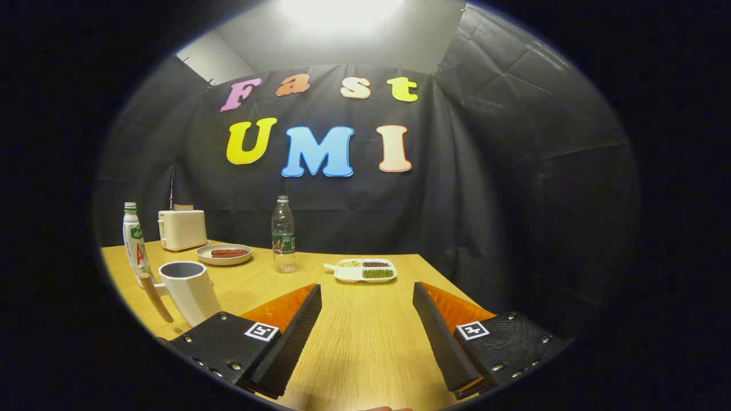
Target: Take the bottle from table, then pour the juice into the cup, finally place the bottle on the coaster
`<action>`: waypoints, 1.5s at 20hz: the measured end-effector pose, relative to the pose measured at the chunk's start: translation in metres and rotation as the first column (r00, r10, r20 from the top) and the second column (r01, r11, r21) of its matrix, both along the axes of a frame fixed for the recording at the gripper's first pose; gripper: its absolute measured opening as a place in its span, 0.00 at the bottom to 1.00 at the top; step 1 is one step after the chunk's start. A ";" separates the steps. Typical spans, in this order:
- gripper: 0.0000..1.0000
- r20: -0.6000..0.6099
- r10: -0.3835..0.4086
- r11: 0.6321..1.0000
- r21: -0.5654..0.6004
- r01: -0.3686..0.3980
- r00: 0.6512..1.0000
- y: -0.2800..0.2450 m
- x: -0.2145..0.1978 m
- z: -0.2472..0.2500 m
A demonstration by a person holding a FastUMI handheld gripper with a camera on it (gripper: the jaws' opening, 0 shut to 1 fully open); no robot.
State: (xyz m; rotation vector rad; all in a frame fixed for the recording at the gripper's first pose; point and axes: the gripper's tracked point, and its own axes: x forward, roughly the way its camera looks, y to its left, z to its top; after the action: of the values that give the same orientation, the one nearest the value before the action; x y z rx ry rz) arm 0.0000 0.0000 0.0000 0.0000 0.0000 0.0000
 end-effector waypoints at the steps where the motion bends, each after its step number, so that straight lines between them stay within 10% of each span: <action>1: 0.98 0.012 -0.016 1.000 0.001 0.016 1.000 -0.001 0.008 0.013; 9: 0.97 0.074 -0.219 0.975 -0.033 0.221 0.973 0.037 -0.001 0.111; 17: 0.97 0.056 0.005 0.991 0.133 -0.012 0.998 0.220 -0.030 0.132; 30: 0.97 -0.024 0.326 0.944 0.061 -0.324 0.945 0.409 -0.051 0.065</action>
State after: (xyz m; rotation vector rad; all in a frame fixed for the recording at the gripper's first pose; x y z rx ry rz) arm -0.0512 0.4093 0.0649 0.0563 0.0337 0.3311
